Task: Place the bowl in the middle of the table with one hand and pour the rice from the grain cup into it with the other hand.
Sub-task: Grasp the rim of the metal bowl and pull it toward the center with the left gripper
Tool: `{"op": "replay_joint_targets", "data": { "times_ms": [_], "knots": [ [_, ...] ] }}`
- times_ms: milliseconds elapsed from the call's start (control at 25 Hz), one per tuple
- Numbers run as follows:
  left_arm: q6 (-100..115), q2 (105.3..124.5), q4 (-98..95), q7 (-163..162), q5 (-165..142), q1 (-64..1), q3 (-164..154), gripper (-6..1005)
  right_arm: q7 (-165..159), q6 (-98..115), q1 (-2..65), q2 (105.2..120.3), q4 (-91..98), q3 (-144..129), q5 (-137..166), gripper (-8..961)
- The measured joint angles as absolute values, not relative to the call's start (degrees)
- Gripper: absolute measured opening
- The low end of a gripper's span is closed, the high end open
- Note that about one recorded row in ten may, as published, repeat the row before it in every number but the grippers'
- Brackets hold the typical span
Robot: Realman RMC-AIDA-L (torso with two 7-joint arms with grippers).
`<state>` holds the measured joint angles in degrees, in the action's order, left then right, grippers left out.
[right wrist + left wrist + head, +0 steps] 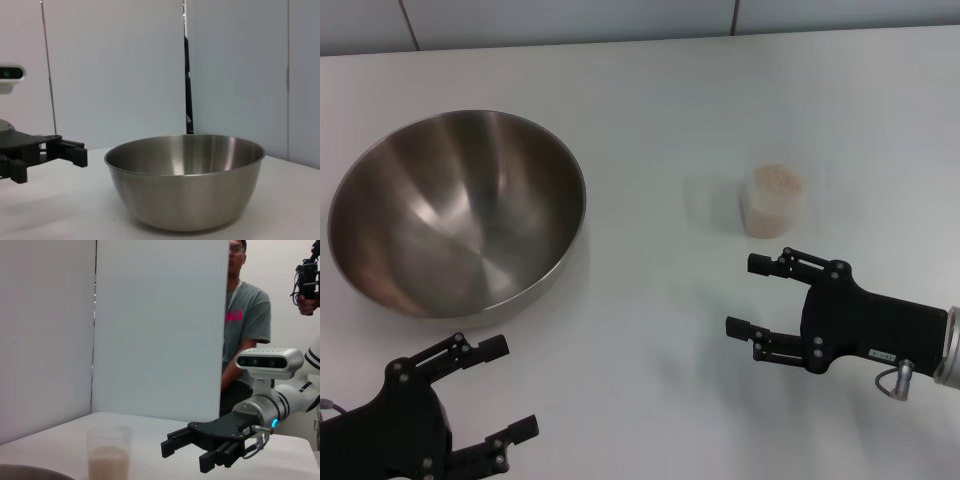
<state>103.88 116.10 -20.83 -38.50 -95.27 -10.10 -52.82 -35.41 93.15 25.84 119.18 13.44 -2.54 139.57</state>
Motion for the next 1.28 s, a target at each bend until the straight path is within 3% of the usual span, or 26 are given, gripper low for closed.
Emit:
{"op": "replay_joint_targets", "data": {
  "times_ms": [520,1280],
  "knots": [
    [106.5,118.29,-20.2,-36.2,-94.5,-12.1,-45.4,769,-35.4,93.3,25.7,119.18,13.5,-2.4,139.5,783],
    [93.2,118.48,-9.7,-36.9,-94.5,-18.6,-2.4,744,-34.1,93.5,25.9,119.15,13.5,-2.2,138.9,783]
  ]
}}
